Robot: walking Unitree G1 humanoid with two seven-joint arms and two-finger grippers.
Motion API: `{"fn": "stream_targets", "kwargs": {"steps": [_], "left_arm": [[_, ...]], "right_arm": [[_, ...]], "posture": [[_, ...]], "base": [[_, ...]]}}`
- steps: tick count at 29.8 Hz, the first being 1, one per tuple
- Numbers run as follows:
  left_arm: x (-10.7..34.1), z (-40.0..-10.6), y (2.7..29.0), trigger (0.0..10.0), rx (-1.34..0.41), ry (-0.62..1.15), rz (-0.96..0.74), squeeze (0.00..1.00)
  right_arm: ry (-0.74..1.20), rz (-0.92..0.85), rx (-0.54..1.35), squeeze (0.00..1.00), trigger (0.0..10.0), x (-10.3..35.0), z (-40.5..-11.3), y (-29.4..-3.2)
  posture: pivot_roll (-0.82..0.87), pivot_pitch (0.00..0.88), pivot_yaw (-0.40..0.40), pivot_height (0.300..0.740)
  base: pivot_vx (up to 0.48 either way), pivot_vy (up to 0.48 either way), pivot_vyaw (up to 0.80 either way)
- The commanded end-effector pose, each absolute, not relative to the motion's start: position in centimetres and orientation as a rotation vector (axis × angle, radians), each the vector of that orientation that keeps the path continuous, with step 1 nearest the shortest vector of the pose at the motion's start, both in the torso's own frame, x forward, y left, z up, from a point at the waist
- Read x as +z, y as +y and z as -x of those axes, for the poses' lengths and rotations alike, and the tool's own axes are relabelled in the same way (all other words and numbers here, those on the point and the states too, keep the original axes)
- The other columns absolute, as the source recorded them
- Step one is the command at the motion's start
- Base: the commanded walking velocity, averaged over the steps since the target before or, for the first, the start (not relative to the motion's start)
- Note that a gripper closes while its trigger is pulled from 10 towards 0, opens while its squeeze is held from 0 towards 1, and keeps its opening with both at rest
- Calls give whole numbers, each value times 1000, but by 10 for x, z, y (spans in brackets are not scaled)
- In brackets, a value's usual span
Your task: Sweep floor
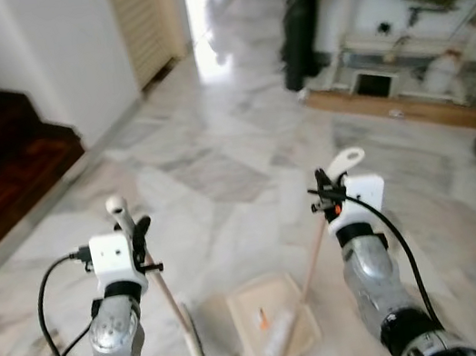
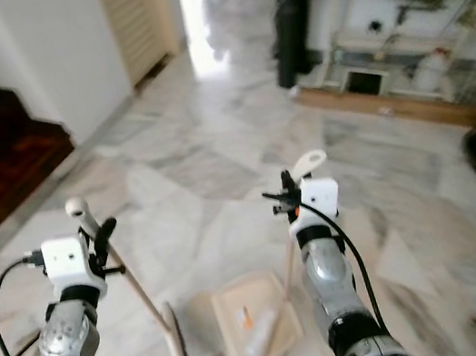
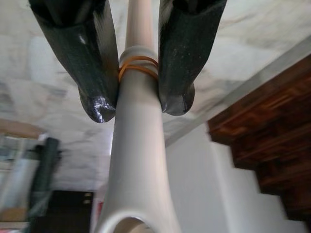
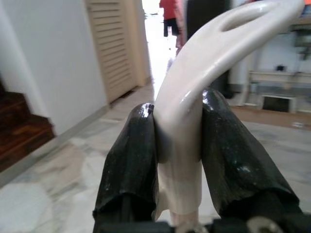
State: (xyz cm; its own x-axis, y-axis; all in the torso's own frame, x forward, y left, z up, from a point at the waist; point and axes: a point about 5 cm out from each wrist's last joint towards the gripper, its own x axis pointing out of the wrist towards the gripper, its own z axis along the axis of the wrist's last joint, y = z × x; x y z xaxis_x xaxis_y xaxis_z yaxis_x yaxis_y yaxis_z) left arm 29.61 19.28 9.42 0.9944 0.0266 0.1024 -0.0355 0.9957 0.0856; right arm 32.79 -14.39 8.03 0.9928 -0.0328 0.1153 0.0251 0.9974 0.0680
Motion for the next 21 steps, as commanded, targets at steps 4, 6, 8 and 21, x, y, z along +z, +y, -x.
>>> {"fn": "stream_targets", "kwargs": {"steps": [4,6,8,21], "left_arm": [[104,-297,190,10000,22,-144,-101,0],[104,-298,190,10000,24,-144,-102,0],[104,-298,190,10000,24,-143,-102,0],[103,-296,192,10000,31,-137,-101,0]], "right_arm": [[-148,-74,-38,0,10000,88,-331,-146],[-147,-75,-37,0,10000,88,-331,-146],[-147,-75,-37,0,10000,88,-331,-146],[-143,-79,-30,0,10000,88,-332,-144]], "posture": [[45,0,-36,740],[46,0,-37,740],[48,0,-38,740],[49,10,-39,740]], "base": [[0,0,794],[0,0,794],[0,0,794],[0,0,794]]}}
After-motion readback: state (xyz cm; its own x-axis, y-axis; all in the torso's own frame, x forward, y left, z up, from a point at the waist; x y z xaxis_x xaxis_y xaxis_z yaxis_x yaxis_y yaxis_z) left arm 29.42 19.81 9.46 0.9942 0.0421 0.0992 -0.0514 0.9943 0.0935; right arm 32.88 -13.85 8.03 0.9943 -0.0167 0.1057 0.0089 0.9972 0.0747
